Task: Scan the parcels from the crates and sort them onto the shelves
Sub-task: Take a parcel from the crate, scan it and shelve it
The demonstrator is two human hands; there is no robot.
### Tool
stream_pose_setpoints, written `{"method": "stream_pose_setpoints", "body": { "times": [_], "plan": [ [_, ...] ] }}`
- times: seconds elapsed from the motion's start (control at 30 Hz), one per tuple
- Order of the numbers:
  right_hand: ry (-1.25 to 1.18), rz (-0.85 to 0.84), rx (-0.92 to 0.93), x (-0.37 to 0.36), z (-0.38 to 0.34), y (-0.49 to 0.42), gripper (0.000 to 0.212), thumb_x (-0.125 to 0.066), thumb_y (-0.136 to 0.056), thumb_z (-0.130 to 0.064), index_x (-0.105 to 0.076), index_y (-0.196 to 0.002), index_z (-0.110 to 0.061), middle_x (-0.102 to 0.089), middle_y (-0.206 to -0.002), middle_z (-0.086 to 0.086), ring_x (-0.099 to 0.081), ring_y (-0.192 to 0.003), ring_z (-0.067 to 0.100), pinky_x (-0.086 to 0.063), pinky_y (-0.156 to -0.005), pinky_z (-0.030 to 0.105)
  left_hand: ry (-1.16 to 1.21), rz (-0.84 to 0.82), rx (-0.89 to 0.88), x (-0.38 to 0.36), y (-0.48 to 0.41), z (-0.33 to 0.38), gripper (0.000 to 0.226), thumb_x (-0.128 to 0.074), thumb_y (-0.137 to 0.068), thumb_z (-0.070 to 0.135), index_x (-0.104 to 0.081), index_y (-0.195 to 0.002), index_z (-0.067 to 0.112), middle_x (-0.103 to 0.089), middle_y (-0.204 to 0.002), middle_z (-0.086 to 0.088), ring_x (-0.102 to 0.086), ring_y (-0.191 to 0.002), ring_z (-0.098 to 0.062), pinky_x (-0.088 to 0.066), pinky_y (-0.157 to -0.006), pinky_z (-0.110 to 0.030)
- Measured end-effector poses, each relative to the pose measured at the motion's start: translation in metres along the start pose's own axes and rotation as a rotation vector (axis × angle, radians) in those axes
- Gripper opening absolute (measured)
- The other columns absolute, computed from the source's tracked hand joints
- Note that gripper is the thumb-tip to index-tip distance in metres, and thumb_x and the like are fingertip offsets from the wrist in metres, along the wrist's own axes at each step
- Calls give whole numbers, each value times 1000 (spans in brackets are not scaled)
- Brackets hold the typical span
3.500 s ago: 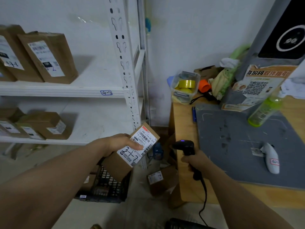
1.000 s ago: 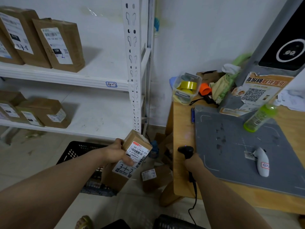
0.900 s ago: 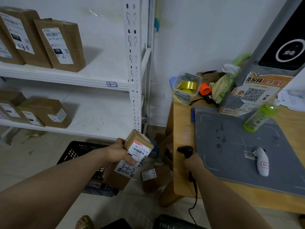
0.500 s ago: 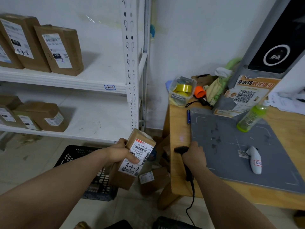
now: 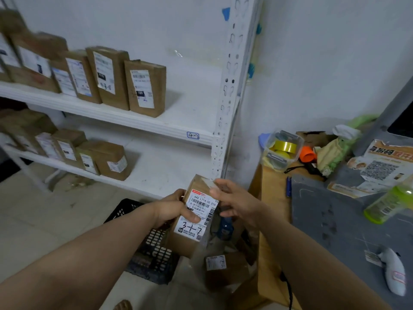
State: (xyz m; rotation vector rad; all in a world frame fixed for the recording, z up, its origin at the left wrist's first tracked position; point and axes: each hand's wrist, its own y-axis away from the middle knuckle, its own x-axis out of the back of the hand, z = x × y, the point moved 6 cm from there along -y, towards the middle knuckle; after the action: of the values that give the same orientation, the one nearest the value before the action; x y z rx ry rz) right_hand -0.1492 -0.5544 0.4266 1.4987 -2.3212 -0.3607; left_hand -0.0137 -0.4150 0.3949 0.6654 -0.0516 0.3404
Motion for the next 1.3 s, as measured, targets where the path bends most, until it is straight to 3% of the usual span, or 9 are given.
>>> {"method": "stream_pose_setpoints", "body": {
  "times": [0.13,0.3,0.5,0.67,0.8,0.93,1.07,1.2,1.3],
  "plan": [
    [108,-61,2,-28,-24,-28,101,-88,-75,-35,-23,-153,-33,-50,-138,-2,-60,-117,19,-59,-82,33,28,58,-33,38,11,-9,102,-91,-54,2,-41,-140,21,-74,-116,-3,-67,-113,-23,-51,-103,-48],
    [301,-133,12,-63,-48,-60,71,-90,-73,-37,-46,-128,-28,-56,-126,-2,-65,-109,17,-62,-81,32,35,85,-34,83,15,-23,104,-92,-51,6,-40,-139,27,-74,-116,-2,-67,-113,-25,-51,-104,-50],
    [326,-3,27,-98,-67,-108,54,-89,-74,-26,-52,-113,-23,-61,-116,1,-66,-101,16,-62,-76,31,12,187,8,141,-6,-37,74,-76,-75,-7,-44,-132,26,-72,-112,-2,-66,-109,-23,-53,-101,-44],
    [258,114,-60,-125,-66,-172,55,-88,-74,-14,-54,-116,-10,-66,-105,7,-66,-82,14,-61,-70,33,-77,316,84,207,-23,-58,37,-56,-88,-3,-62,-122,10,-68,-114,-15,-63,-86,-20,-54,-68,-31],
    [253,227,-88,-151,-65,-235,68,-90,-69,-8,-41,-116,-16,-60,-113,11,-63,-88,23,-55,-70,35,-133,286,147,267,-31,-86,31,-49,-87,-10,-66,-108,4,-61,-83,-3,-56,-70,-18,-47,-56,-28],
    [370,241,-94,-185,-69,-303,83,-87,-71,-10,-32,-133,-12,-55,-120,11,-61,-105,31,-55,-87,46,-87,332,187,331,-43,-113,37,-50,-93,-5,-60,-127,6,-57,-100,-5,-55,-84,-21,-46,-62,-28],
    [408,232,-116,-216,-73,-368,76,-83,-76,-7,-34,-134,-8,-54,-115,6,-58,-104,28,-48,-80,37,-23,373,185,388,-67,-132,34,-60,-93,1,-62,-126,7,-57,-110,-6,-54,-96,-20,-44,-78,-27],
    [425,257,-131,-238,-69,-430,75,-83,-73,-9,-35,-131,-8,-57,-113,6,-62,-106,30,-55,-86,42,15,374,174,431,-102,-148,27,-65,-91,2,-65,-115,13,-59,-112,-4,-55,-101,-17,-46,-75,-20],
    [423,300,-127,-247,-64,-467,73,-84,-74,-9,-36,-129,-7,-58,-110,6,-62,-98,27,-51,-77,35,-5,341,159,450,-127,-160,26,-67,-90,3,-66,-115,11,-57,-113,-2,-56,-104,-18,-49,-84,-24]
  ]
}}
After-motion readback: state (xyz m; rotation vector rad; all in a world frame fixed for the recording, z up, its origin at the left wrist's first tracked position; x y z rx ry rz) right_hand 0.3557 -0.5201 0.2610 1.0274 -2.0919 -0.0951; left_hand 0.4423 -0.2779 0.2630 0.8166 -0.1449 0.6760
